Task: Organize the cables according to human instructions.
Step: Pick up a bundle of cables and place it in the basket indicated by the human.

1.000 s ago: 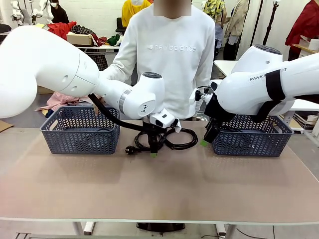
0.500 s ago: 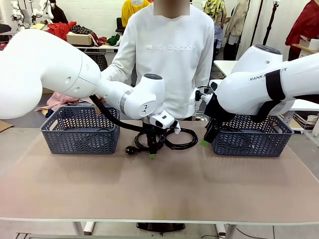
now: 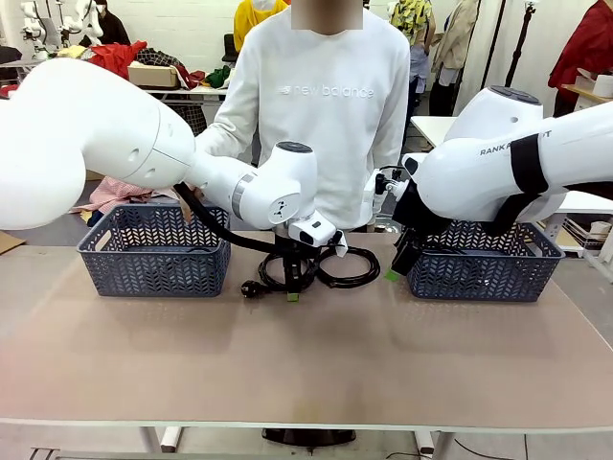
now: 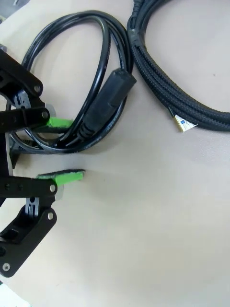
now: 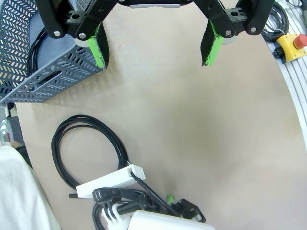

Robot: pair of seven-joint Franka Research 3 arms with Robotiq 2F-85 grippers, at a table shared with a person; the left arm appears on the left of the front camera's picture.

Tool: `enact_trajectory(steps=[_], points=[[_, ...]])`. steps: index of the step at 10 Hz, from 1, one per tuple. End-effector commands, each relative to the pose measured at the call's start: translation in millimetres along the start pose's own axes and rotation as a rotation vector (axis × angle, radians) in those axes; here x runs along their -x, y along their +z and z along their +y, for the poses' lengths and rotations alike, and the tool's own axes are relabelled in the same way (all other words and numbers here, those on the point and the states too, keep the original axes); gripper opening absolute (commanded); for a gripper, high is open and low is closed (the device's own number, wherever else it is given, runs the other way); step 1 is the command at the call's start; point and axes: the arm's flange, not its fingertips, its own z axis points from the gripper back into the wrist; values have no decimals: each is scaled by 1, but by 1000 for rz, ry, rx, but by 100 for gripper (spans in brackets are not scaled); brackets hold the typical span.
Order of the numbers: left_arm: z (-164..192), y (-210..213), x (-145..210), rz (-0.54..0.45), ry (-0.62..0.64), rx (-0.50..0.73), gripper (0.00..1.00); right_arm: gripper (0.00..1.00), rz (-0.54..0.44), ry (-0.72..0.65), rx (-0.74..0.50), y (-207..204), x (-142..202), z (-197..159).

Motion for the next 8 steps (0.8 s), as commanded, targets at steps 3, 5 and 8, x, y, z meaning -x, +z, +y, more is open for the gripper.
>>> enact_trajectory(steps=[3, 5, 8], points=[[4, 2, 1, -11, -24, 29, 4, 100, -2, -2, 8, 1, 0, -1], [3, 7, 3, 8, -8, 15, 0, 100, -2, -2, 8, 1, 0, -1], [1, 39, 7, 2, 60, -41, 0, 100, -2, -2, 8, 1, 0, -1]])
